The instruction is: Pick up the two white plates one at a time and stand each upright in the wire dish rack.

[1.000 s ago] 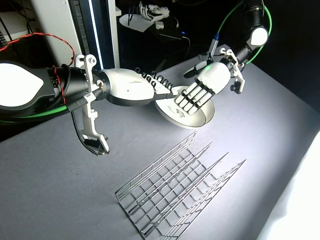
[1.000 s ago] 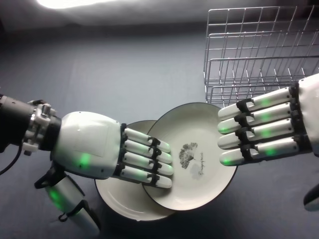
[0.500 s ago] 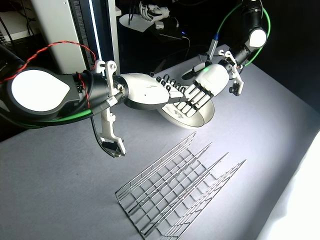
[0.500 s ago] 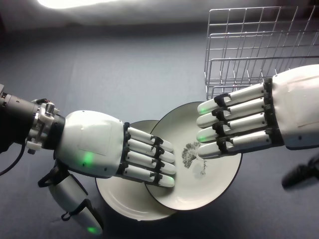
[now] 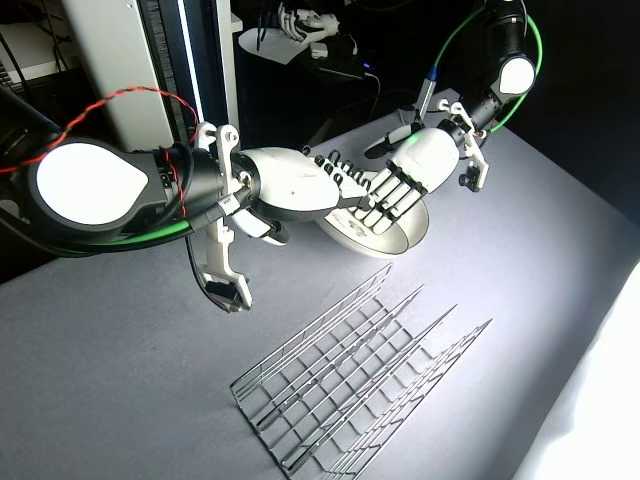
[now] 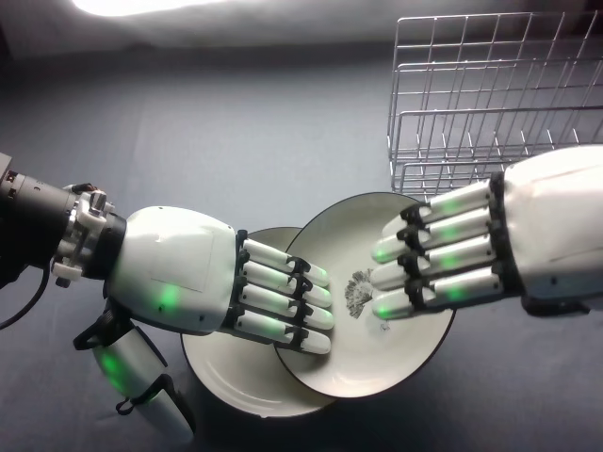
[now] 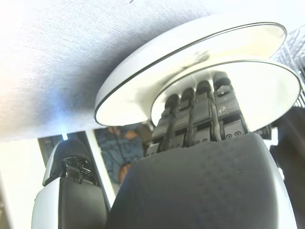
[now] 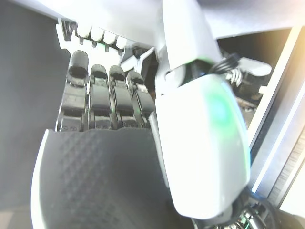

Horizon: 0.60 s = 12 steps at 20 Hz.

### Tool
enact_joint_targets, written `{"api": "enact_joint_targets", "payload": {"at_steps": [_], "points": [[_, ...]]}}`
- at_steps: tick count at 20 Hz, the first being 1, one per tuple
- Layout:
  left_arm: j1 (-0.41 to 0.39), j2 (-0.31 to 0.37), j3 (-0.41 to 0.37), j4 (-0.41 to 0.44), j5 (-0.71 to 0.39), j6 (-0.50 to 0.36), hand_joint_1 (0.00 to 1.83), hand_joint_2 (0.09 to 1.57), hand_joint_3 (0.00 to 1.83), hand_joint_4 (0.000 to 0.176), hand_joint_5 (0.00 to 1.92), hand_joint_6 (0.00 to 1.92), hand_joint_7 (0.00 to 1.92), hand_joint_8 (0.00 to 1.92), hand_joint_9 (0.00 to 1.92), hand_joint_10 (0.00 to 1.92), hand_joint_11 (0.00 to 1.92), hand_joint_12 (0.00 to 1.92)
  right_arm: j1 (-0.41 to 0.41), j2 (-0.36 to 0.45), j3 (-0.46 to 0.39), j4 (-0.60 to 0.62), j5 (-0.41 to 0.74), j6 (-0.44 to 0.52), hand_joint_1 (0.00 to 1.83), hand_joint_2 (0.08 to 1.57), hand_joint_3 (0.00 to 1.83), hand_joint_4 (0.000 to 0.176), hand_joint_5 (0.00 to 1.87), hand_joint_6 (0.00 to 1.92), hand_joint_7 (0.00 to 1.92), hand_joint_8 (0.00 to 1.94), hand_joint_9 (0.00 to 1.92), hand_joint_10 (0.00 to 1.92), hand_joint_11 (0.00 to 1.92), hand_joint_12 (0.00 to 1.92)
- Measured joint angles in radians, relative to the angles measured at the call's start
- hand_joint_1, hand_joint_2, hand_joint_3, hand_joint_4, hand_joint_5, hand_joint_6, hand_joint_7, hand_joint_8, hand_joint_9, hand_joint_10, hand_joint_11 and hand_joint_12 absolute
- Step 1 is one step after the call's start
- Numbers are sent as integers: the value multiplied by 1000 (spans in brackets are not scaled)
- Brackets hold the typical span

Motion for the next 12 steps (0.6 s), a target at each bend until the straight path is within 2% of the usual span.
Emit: {"api": "enact_joint_targets", "payload": {"at_steps": [7, 12], "points": [[-3, 0, 3, 2, 1, 0, 0, 1064, 3, 0, 0, 0, 0, 0, 0, 0, 0, 0, -14, -72, 14, 6, -61, 0, 1410, 1043, 1, 0, 0, 0, 0, 0, 0, 0, 0, 442], [-3, -1, 5, 1, 0, 0, 0, 1067, 4, 0, 0, 0, 0, 0, 0, 0, 0, 0, -14, -132, 39, 7, -105, 0, 1394, 1106, 10, 0, 9, 2, 0, 0, 4, 1, 0, 503]]}}
